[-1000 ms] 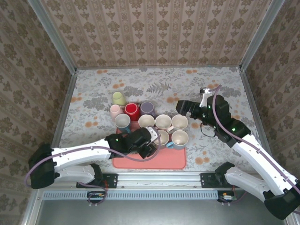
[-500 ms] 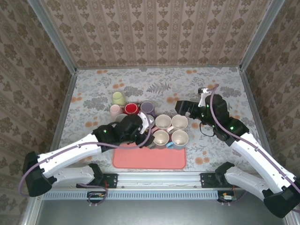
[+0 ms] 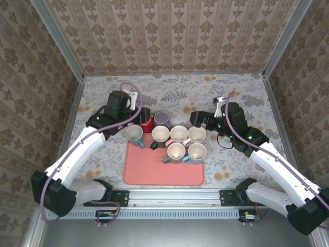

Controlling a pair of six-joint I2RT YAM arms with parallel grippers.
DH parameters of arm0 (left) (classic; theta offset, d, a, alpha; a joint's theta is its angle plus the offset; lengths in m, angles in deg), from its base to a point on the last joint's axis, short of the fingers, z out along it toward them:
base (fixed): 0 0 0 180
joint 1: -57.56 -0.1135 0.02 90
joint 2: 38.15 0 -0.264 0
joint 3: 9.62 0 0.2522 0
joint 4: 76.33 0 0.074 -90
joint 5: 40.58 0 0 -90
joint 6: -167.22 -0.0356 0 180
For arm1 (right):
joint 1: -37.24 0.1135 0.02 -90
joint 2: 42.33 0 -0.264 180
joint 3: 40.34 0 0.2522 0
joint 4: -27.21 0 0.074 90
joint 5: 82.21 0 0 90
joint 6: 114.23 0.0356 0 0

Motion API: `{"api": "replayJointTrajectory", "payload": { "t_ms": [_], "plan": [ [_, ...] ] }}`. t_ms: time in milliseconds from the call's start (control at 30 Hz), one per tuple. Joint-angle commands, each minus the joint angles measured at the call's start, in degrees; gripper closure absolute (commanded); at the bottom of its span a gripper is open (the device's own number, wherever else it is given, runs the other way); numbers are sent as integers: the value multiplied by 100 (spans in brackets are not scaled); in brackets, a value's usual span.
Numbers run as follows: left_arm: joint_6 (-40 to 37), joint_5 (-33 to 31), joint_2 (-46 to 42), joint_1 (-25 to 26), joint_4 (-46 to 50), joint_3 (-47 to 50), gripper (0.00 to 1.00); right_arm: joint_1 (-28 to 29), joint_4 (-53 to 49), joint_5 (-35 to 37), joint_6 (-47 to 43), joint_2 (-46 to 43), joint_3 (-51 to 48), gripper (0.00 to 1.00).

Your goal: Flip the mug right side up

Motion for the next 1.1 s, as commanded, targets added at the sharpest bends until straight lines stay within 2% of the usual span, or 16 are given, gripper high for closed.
{"api": "replayJointTrajectory", "payload": {
  "t_ms": [0, 133, 200, 367, 433, 600, 933, 1067],
  "plan": [
    [299, -857, 457, -273, 580, -571, 37, -17, -14, -143, -179, 103, 150, 0],
    [261, -1892, 1038, -489, 957, -984, 30, -17, 26, -188, -248, 193, 105, 0],
    [427, -2148, 1320, -657, 1096, -1131, 27, -17, 88, -179, -267, 211, 63, 0],
    [851, -1887, 2139, -1048, 1334, -1585, 23, -14, 184, -304, -292, 285, -20, 0],
    [998, -1771, 2425, -1143, 1471, -1792, 15, -17, 200, -328, -321, 307, -52, 0],
    [1200, -1107, 2731, -1215, 1253, -1949, 7, -17, 311, -403, -426, 345, -179, 0],
    [1424, -824, 3479, -1278, 1307, -2377, 8, -17, 395, -488, -473, 426, -227, 0],
    [1450, -775, 4045, -1368, 1764, -2799, 10, -21, 414, -474, -513, 422, -252, 0]
  ]
}}
